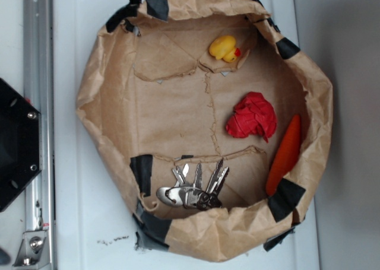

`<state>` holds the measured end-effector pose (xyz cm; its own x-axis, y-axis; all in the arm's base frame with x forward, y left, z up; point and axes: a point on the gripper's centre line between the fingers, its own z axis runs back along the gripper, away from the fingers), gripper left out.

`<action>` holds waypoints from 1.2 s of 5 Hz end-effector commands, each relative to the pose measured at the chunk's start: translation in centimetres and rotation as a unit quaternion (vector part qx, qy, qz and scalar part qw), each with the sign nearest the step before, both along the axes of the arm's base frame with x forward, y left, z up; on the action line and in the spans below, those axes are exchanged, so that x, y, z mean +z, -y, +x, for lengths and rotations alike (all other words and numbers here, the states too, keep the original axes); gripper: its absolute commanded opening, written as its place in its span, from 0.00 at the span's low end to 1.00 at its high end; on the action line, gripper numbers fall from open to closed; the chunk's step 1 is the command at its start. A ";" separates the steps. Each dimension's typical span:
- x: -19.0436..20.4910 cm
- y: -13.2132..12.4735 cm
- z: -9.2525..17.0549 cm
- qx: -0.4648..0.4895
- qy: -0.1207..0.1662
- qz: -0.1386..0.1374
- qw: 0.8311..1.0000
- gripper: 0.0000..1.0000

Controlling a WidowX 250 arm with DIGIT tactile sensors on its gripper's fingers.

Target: Grab the silver keys.

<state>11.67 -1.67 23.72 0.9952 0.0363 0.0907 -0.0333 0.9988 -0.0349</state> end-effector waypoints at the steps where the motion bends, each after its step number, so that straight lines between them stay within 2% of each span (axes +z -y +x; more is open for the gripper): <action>1: 0.0 0.0 0.0 0.000 0.000 0.000 1.000 1.00; 2: -0.2 -0.5 5.0 0.048 0.012 -0.006 0.999 1.00; 3: -1.0 -2.0 9.1 0.031 0.058 -0.025 0.997 1.00; 4: -2.8 -3.1 11.0 -0.028 0.081 -0.061 0.994 1.00; 5: -5.3 -4.0 11.9 -0.050 0.052 -0.063 0.995 1.00; 6: -8.0 -4.8 12.4 -0.029 0.024 -0.043 0.998 1.00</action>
